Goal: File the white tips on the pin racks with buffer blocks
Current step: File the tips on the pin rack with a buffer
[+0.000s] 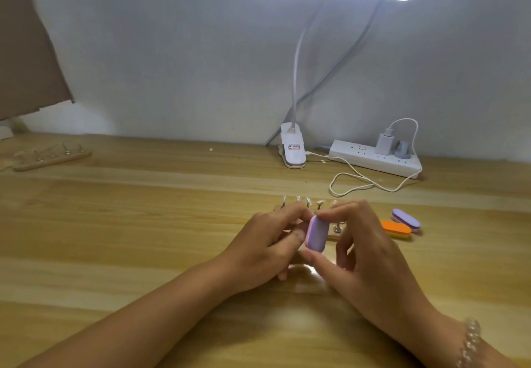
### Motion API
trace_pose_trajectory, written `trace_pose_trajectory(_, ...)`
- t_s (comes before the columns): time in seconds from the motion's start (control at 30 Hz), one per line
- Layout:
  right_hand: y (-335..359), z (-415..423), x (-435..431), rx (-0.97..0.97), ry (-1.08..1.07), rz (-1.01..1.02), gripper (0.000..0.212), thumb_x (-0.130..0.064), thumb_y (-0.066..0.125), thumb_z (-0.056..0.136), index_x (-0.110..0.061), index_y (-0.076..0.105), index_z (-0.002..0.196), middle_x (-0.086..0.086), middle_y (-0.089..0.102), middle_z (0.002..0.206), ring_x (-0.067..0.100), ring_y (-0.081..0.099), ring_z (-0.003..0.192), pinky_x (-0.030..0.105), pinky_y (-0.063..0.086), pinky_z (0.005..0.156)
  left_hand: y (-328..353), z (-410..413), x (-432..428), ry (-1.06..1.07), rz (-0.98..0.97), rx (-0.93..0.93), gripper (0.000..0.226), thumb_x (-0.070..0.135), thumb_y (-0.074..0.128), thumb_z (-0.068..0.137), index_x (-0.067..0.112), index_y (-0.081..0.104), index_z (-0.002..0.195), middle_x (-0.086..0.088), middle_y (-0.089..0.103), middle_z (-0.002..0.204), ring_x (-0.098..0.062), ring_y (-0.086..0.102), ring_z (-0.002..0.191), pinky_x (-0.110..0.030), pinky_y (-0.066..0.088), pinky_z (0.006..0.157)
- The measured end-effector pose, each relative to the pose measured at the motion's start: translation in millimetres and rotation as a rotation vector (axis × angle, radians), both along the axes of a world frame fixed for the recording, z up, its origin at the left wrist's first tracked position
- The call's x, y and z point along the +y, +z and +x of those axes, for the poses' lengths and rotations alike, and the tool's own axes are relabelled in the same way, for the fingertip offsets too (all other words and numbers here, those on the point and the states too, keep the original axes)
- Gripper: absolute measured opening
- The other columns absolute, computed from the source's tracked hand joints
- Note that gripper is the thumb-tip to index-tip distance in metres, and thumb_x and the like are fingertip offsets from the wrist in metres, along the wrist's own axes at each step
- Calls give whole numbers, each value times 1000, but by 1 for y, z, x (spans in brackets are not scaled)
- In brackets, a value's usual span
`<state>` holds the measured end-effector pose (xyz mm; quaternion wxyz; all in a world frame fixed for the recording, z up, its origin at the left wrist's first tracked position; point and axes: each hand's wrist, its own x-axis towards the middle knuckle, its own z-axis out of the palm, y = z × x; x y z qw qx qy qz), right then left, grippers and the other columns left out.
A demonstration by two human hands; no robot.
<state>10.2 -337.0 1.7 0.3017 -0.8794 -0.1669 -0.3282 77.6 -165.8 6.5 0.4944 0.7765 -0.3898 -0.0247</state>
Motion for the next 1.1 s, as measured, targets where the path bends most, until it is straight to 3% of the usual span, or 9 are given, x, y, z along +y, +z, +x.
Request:
trace_pose_trajectory(0.1,2,2,-7,-14,-86,91,42,-26,84,75,-24,54,103,-21,49,100,12,54,52,23,44,46,-1,0,-1,-1,-20,-3,14,7,50,101,16,60,97,13,64,75,-4,48,37,-20,39,41)
trace_pose_trajectory(0.23,1,-1,0,-11,-1,-63,40,-49,69,77,-29,50,105,-13,48,104,9,51,51,28,45,42,-1,1,-1,4,27,-57,23,-1,48,98,11,66,107,11,61,80,5,54,56,-9,37,53)
trace_pose_trajectory(0.33,2,0,-2,40,-17,49,41,-41,79,74,-25,53,102,-13,50,98,13,52,52,32,46,45,-1,3,-2,15,46,-90,20,0,50,98,11,66,103,12,61,82,2,53,69,-18,39,63)
trace_pose_trajectory(0.43,2,2,-6,54,-70,133,37,-31,82,74,-21,57,100,-16,51,94,15,53,53,25,44,48,0,3,-3,5,5,-78,21,2,52,100,19,61,92,13,60,78,-1,58,73,-16,41,67)
trace_pose_trajectory(0.63,3,-3,-2,18,-11,-26,38,-43,73,76,-25,56,103,-14,50,97,11,52,52,27,44,43,0,3,-2,-6,27,-98,21,5,48,97,11,67,105,5,64,85,-7,56,73,-21,43,65)
trace_pose_trajectory(0.8,4,1,-7,33,-110,41,35,-39,76,76,-25,57,101,-17,52,93,14,53,54,30,45,48,0,2,-2,0,11,-92,22,7,50,100,24,60,91,14,55,72,-2,51,66,-20,39,62)
trace_pose_trajectory(0.9,3,-3,-2,6,-49,-52,36,-46,70,79,-24,56,104,-15,50,95,10,51,51,27,44,45,0,2,-2,3,20,-89,18,9,47,98,13,65,99,9,61,80,-6,54,73,-32,44,66)
trace_pose_trajectory(0.97,3,-1,-4,40,-59,3,34,-43,74,78,-25,57,101,-16,52,94,12,52,52,25,43,47,0,2,-2,-1,13,-89,18,13,47,97,13,65,98,8,60,79,-9,55,73,-33,45,68)
trace_pose_trajectory(1.1,4,7,-15,96,-132,264,28,-32,79,77,-30,58,95,-14,59,96,19,55,55,19,42,52,0,2,-3,10,-17,-95,17,15,49,99,21,64,97,14,59,73,-2,56,71,-18,41,68)
